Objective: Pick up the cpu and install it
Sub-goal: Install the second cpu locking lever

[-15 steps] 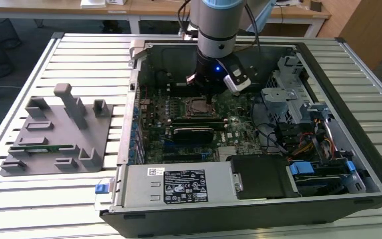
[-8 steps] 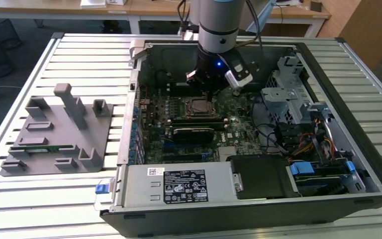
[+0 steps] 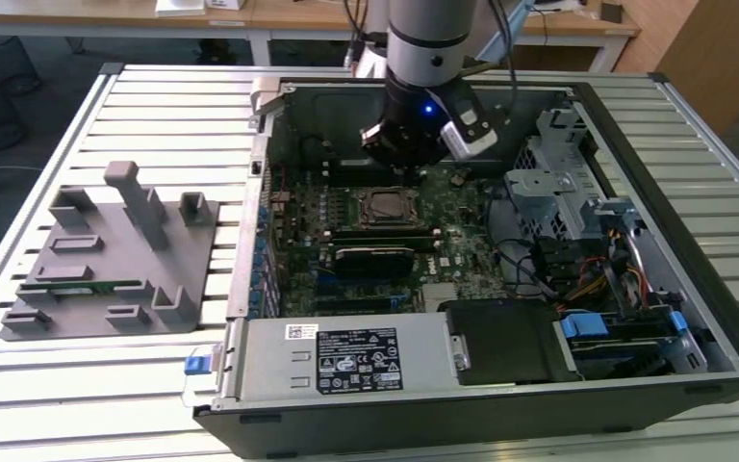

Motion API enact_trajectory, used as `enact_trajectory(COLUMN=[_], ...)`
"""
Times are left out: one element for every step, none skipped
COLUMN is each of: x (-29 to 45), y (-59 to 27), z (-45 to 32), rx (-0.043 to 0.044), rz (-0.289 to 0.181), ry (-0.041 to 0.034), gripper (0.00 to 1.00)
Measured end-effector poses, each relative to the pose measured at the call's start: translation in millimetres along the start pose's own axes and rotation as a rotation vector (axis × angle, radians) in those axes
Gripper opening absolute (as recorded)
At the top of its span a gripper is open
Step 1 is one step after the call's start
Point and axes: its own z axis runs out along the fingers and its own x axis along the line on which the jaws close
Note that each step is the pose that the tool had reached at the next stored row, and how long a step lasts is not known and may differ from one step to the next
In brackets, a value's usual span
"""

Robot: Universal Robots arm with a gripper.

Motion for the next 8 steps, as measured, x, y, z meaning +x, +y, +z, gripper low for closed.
enact_trajectory(x=[0.2, 0.4, 0.5, 0.7, 0.9, 1.0, 1.0, 1.1], y=[-2.3, -4.4, -6.8, -9.3, -11.6, -13.1, -14.5, -16.0], z=[-0.1, -0.2, -0.3, -0.5, -0.7, -0.8, -0.9, -1.0], rx=[-0.0001, -0.0001, -0.0002, -0.0001, -0.0002, -0.0008, -0.0014, -0.002], rz=[0.0, 0.0, 0.0, 0.0, 0.001, 0.001, 0.002, 0.002], ry=[0.0, 0.0, -0.0001, 0.0003, 0.0029, 0.0099, 0.0178, 0.0245], gripper=[0.11, 0.11, 0.11, 0.11, 0.11, 0.11, 0.11, 0.11])
